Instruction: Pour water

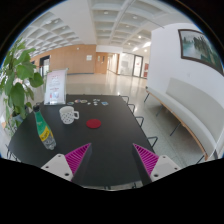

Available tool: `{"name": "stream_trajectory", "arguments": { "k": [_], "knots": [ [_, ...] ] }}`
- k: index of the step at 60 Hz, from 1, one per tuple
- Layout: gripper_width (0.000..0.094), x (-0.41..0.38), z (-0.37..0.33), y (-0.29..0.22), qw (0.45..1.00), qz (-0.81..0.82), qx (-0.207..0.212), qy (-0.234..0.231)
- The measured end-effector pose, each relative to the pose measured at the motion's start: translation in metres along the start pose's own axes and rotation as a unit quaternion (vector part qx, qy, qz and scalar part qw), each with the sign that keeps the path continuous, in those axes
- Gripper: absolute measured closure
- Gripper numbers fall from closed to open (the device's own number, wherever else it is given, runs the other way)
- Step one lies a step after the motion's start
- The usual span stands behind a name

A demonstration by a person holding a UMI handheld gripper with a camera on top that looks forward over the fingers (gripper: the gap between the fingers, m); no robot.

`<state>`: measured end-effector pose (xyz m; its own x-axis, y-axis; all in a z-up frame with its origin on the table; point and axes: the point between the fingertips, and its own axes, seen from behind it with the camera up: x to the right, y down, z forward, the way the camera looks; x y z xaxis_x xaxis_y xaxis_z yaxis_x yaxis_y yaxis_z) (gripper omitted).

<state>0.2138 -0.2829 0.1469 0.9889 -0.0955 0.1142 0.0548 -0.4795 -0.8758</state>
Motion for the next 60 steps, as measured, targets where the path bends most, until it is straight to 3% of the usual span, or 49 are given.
{"name": "stream_trajectory", "arguments": {
  "k": [9,26,42,60],
  "knots": [
    [0.0097,-0.007,-0.017,0.025,1.0,-0.003,-0.008,-0.01],
    [0.0095,-0.096,-0.027,0.054,0.998,-0.023,-0.003,-0.054],
    [0.0096,-0.215,0.012,0.037,0.994,-0.015,0.034,-0.102],
    [0.0106,-0.288,0.096,0.005,0.992,-0.007,0.09,-0.084]
  ]
}}
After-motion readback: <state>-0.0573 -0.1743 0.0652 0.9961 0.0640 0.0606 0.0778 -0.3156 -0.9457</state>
